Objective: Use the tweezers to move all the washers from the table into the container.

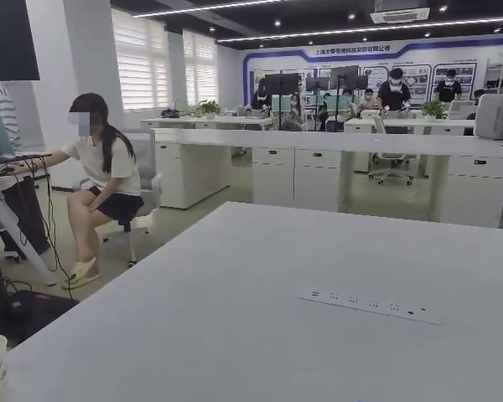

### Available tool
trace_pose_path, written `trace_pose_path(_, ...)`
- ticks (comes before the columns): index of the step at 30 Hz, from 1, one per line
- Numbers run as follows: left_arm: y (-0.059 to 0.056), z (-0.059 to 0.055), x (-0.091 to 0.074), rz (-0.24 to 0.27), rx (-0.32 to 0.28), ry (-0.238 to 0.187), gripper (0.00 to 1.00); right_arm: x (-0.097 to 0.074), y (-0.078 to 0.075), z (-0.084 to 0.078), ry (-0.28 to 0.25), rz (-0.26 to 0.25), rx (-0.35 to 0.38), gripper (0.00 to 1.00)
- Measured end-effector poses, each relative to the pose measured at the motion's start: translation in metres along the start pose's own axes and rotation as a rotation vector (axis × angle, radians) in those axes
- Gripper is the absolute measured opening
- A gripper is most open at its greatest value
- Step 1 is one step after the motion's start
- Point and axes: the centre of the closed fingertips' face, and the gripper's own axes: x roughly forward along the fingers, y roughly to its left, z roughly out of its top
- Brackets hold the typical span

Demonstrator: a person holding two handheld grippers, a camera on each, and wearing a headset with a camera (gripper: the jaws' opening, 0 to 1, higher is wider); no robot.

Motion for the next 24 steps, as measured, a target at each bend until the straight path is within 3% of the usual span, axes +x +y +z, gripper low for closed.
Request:
trace_pose_path(13,-0.002,0.000,0.001,-0.015,-0.020,-0.005,0.69,0.002,-0.032,0.020,-0.026,-0.036,0.004,0.03)
trace_pose_path(24,-0.001,0.001,0.001,-0.009,-0.023,-0.013,0.69,0.021,-0.056,0.018,-0.011,-0.054,0.045,0.03)
